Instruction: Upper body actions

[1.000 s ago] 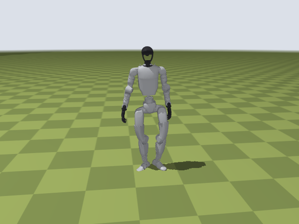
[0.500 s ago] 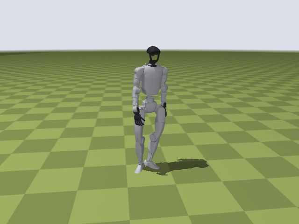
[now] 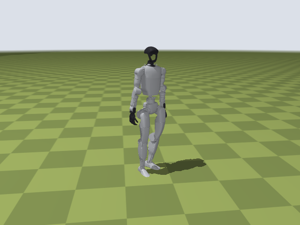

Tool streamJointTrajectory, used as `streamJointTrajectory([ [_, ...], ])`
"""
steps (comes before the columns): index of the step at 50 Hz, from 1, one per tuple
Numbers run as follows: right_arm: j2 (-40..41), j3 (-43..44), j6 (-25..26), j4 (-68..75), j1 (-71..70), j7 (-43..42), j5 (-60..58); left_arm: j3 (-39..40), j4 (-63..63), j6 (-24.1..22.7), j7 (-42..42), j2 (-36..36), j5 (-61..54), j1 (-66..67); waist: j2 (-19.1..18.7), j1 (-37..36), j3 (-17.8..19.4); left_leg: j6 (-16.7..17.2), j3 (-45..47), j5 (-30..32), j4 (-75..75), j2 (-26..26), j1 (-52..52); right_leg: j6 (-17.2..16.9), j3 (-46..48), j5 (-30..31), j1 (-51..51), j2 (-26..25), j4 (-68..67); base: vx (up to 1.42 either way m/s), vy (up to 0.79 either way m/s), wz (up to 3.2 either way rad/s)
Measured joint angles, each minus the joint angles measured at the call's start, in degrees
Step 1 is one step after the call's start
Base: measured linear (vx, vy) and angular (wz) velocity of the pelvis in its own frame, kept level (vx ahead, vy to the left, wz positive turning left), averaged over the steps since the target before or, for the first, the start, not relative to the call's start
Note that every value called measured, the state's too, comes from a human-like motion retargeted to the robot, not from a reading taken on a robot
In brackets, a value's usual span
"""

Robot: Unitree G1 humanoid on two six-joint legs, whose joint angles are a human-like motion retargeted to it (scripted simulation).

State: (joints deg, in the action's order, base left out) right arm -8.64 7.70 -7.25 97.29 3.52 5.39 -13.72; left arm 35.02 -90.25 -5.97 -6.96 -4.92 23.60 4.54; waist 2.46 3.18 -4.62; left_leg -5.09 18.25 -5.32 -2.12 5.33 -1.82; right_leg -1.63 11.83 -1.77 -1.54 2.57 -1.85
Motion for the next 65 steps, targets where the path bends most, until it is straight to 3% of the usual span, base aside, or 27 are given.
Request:
streamJointTrajectory([
  [12, 2.15, -3.82, -1.48, -13.24, -3.81, 4.20, -0.81, 0.20, -2.03, 0.68, 3.31, -0.08, 3.58, 3.51, -1.43, 1.60, -0.30, 2.21, 0.49, -0.65, -1.19, -1.60, 0.05, 1.37, -2.43, -0.30, -0.30, -1.66, 0.25, -0.07, -0.07, -0.08],
  [22, -0.60, -3.65, -1.36, -8.83, -6.25, 2.79, -3.10, -5.32, 3.97, -1.06, 0.67, 1.75, 3.22, -1.77, -0.20, 1.17, 3.29, 4.84, -4.78, 0.58, -19.01, -0.89, 9.66, 1.08, 1.19, -0.56, 1.21, 2.81, 1.40, -0.10, -0.01, 0.52],
  [26, -1.17, -3.26, -0.99, -4.70, -5.83, 0.44, -3.96, -6.60, 6.44, -2.59, -1.27, 1.67, 5.76, -0.80, -0.92, -0.05, 3.46, 3.15, -0.26, -1.91, -13.15, -2.23, 7.90, 0.93, 1.48, -1.06, 1.69, 2.68, 1.20, 0.08, 0.07, -0.14],
  [28, -1.21, -2.82, -1.23, -3.71, -5.13, -0.01, -3.53, -6.66, 6.46, -2.83, -0.90, 1.23, 7.01, 0.06, -1.72, -0.35, 3.16, 2.55, 1.70, -0.14, -8.61, -2.53, 6.64, 0.89, 0.92, -1.42, 2.04, 1.79, 1.22, 0.19, 0.04, -0.28],
  [33, -0.31, 0.07, -0.87, -4.79, -1.47, 2.13, -3.59, -4.46, 0.81, -0.92, 1.69, -0.45, 8.32, 1.36, -2.22, 3.54, 0.15, 2.15, -0.40, 0.63, -5.35, -2.01, 6.65, -0.21, 2.32, -2.95, 1.46, 2.03, 0.38, 0.28, 0.00, 0.26],
  [38, 0.74, 0.97, -1.83, -5.04, -0.74, 3.05, 0.96, -1.98, -1.06, 0.54, -0.59, -1.73, 5.65, 1.18, -0.57, 2.09, 2.70, 1.22, 1.86, 0.67, -1.54, -1.29, 2.92, -0.91, 1.83, -5.08, 1.21, 2.31, -3.42, 0.17, -0.05, -0.49],
  [46, 0.66, -1.34, -1.88, -5.42, -3.42, 1.75, 2.31, -1.07, 0.74, 0.43, 0.79, -2.28, 4.82, 2.56, -0.94, 2.29, 2.40, 0.85, 7.09, 0.24, 1.20, -2.54, 2.74, -3.96, -2.81, -3.92, -5.72, 0.25, -14.35, 0.06, -0.02, -0.67],
  [50, 0.77, -1.64, -2.42, -7.14, -2.90, 2.03, 2.24, -3.25, 1.92, 0.35, 1.45, -2.82, 7.29, 1.70, -0.50, 3.10, 3.24, 0.52, 6.18, -0.39, 0.99, -1.56, 1.37, -2.53, -1.83, -5.08, -3.97, 2.01, -7.96, 0.07, -0.03, 0.18],
  [55, 0.83, -1.23, -2.18, -5.90, -0.33, 2.85, 0.39, -6.26, 4.65, -0.18, 1.03, -3.32, 12.06, 1.52, 0.87, -0.05, 1.43, 1.03, 5.69, -1.19, 0.92, -0.71, -0.89, -3.63, -0.57, -3.00, -0.89, 3.84, -3.36, 0.22, -0.04, 0.05],
  [60, 0.76, -0.68, -1.96, -6.60, -0.94, 3.26, -0.81, -6.32, 3.32, -1.57, 1.82, -1.24, 7.65, -0.78, 0.16, -0.01, 1.08, 1.33, 4.39, -1.65, 0.55, -1.49, -0.95, -3.63, 3.58, -2.05, 0.75, 3.37, -0.82, 0.00, -0.08, 0.21],
  [65, 0.78, -1.94, -2.47, -7.35, -1.26, 2.51, -2.07, -5.86, 0.69, -0.15, 0.29, -1.13, 7.18, -1.79, -0.61, 2.65, -0.26, 1.84, 3.22, -1.75, 0.67, -2.15, -0.95, -3.16, 3.39, -1.95, 0.85, 2.57, -0.18, 0.01, -0.09, 0.15],
])
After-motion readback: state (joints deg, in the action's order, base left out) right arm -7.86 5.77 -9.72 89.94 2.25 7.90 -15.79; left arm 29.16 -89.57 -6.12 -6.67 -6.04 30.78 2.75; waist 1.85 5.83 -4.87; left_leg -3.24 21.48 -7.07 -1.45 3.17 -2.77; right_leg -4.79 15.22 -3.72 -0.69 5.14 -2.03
